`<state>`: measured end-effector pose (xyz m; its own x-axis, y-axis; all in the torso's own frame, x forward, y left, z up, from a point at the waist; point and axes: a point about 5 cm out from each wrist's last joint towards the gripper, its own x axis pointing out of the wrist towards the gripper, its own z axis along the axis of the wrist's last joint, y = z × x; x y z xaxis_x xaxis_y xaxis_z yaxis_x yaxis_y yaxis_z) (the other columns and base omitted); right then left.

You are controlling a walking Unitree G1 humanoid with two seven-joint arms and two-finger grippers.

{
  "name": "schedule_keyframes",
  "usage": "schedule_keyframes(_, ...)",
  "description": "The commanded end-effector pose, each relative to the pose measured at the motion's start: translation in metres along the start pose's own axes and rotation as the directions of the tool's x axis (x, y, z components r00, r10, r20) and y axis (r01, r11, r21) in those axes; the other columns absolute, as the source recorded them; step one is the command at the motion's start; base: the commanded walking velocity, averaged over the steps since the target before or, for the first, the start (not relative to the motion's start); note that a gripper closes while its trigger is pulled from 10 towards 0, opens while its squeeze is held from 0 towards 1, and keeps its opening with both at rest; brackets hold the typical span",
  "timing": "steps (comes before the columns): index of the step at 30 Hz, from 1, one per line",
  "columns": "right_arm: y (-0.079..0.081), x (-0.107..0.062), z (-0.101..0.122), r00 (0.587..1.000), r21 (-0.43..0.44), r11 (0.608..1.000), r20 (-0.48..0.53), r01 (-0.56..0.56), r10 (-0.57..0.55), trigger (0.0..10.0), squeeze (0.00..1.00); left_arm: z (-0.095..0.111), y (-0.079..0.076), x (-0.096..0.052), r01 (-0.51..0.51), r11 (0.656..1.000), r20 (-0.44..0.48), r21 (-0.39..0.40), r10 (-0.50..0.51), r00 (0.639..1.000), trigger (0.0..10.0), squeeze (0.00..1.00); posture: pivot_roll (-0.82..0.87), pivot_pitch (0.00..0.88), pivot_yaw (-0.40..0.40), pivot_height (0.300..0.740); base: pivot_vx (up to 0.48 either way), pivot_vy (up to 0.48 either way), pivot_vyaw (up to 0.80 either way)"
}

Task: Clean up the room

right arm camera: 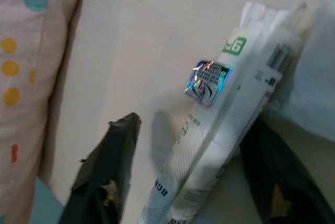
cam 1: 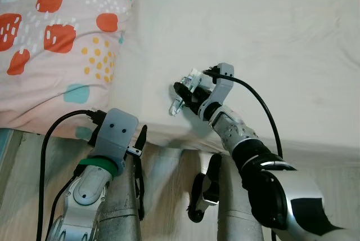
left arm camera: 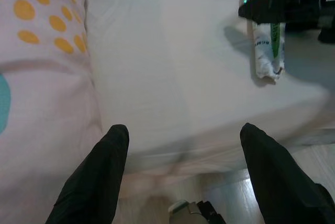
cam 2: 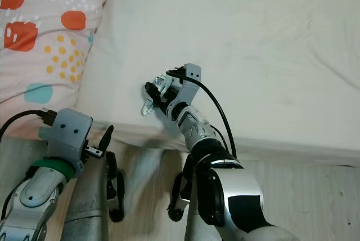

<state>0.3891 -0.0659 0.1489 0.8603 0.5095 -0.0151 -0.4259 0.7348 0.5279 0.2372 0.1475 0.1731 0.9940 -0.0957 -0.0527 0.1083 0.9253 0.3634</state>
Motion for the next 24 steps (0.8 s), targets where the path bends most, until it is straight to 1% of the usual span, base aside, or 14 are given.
schedule_keyframes(1,-0.005,-0.005,-0.020,0.998,0.069,0.998,-0.066,0.013,-0.009,0.0,0.00,-0.007,-0.004,-0.004,0.019,1.000,-0.039,-0.005,-0.020,0.999,10.0,0.00,0.34,0.542,-0.036,0.610,0.000,0.000,0.00)
schedule_keyframes(3,-0.006,-0.006,-0.018,0.998,0.088,0.996,-0.056,-0.009,0.014,0.0,0.00,-0.006,-0.004,-0.002,0.021,1.000,-0.038,-0.007,-0.021,0.999,10.0,0.00,0.32,0.534,-0.035,0.610,0.000,0.000,0.00)
schedule_keyframes(8,-0.008,-0.007,-0.014,0.998,0.096,0.995,-0.043,-0.031,0.035,0.0,0.00,-0.004,-0.006,0.001,0.026,1.000,-0.036,-0.012,-0.027,0.999,10.0,0.00,0.31,0.518,-0.036,0.610,0.000,0.000,0.00)
schedule_keyframes(16,-0.012,-0.009,-0.011,0.999,0.087,0.996,-0.040,-0.028,0.031,0.0,0.00,0.000,-0.008,0.007,0.035,0.999,-0.022,-0.015,-0.036,0.999,10.0,0.00,0.29,0.489,-0.034,0.610,0.000,0.000,0.00)
schedule_keyframes(17,-0.014,-0.010,-0.012,0.999,0.075,0.997,-0.049,-0.018,0.021,0.0,0.00,0.002,-0.009,0.012,0.039,0.999,-0.011,-0.015,-0.039,0.999,10.0,0.00,0.28,0.462,-0.035,0.610,0.000,0.000,0.00)
schedule_keyframes(21,-0.015,-0.011,-0.011,0.999,0.066,0.998,-0.047,-0.017,0.020,0.0,0.00,0.004,-0.010,0.018,0.041,0.999,0.001,-0.017,-0.041,0.999,10.0,0.00,0.28,0.445,-0.036,0.610,0.000,0.000,0.00)
schedule_keyframes(22,-0.014,-0.010,-0.008,0.999,0.057,0.998,-0.038,-0.030,0.032,0.0,0.00,0.005,-0.011,0.020,0.043,0.999,0.009,-0.018,-0.043,0.999,10.0,0.00,0.26,0.422,-0.037,0.610,0.000,0.000,0.00)
schedule_keyframes(23,-0.014,-0.010,-0.006,0.999,0.051,0.998,-0.032,-0.041,0.042,0.0,0.00,0.006,-0.012,0.022,0.044,0.999,0.014,-0.018,-0.044,0.999,10.0,0.00,0.26,0.422,-0.037,0.610,0.000,0.000,0.00)
schedule_keyframes(24,-0.012,-0.009,-0.002,0.998,0.048,0.997,-0.018,-0.059,0.060,0.0,0.00,0.006,-0.013,0.028,0.047,0.999,0.022,-0.021,-0.046,0.999,10.0,0.00,0.25,0.399,-0.039,0.610,0.000,0.000,0.00)
